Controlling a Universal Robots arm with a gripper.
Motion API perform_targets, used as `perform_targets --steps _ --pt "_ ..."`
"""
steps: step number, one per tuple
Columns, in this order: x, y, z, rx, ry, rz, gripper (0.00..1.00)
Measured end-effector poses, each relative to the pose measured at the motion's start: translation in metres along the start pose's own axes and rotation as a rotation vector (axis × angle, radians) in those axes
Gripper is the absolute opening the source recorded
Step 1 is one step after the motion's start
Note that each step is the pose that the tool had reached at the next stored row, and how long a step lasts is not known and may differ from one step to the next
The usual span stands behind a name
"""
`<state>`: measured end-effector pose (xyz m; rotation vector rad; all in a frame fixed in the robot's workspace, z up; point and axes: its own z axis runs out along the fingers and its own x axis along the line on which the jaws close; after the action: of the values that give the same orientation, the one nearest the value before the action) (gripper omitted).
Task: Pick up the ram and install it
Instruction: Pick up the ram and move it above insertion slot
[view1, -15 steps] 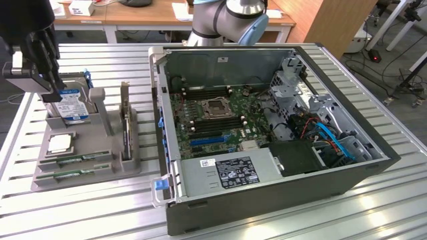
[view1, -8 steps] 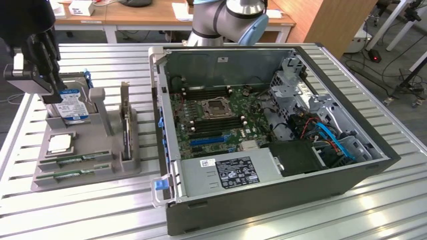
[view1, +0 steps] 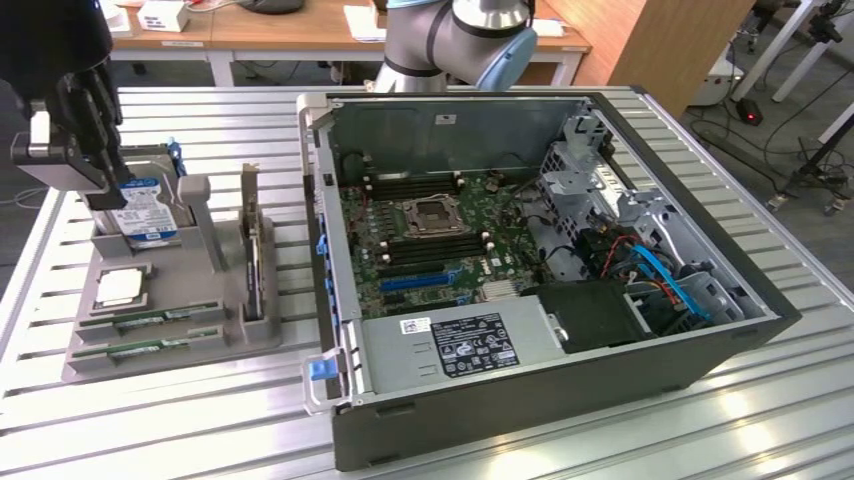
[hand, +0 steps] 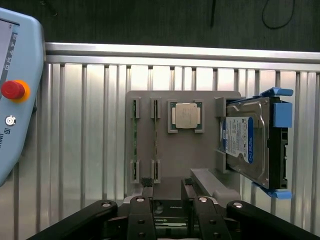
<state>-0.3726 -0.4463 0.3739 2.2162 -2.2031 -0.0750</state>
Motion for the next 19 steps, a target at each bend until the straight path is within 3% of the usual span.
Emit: perform_targets --steps 19 --pt "0.000 -0.0006 0.0135 -0.0001 0.0001 0.000 0.35"
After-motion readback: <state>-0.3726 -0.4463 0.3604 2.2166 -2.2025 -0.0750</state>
